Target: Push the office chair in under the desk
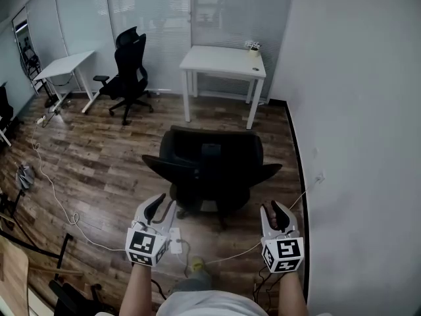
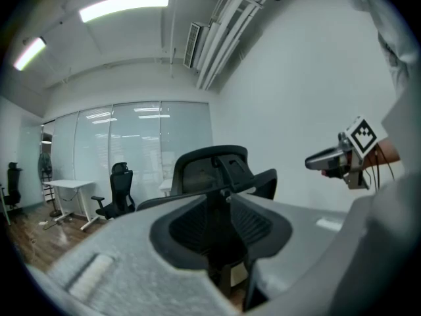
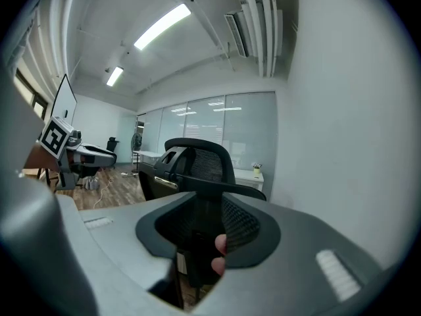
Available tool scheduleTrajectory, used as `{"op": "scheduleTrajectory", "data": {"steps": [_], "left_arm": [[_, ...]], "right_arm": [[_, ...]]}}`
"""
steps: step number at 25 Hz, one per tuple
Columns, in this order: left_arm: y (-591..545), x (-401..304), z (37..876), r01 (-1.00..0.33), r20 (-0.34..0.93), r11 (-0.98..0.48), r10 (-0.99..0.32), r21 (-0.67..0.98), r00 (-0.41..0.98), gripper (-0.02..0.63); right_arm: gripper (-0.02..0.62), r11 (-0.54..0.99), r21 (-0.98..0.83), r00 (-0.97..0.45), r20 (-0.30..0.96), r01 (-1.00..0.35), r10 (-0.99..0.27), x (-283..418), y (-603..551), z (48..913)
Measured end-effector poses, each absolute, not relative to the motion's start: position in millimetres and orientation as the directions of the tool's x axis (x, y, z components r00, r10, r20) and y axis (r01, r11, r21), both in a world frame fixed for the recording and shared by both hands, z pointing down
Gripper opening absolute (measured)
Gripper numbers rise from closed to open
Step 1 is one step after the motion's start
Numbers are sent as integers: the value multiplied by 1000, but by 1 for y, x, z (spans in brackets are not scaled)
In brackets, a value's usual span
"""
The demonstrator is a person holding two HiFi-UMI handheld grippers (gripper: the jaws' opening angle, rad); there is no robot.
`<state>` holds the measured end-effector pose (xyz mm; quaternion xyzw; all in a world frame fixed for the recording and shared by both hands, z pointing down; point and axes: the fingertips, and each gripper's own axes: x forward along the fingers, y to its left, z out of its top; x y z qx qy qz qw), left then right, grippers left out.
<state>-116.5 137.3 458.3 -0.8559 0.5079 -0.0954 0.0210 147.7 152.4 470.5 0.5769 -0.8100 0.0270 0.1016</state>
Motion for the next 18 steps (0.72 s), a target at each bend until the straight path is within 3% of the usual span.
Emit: {"op": "scheduleTrajectory", "data": {"steps": [18], "left_arm": [[28,-126,466,-699,244,-674,-739,-240,628,138]], "right_arm": [[103,324,106,-300,191,-940,-935,115,64,466]]}}
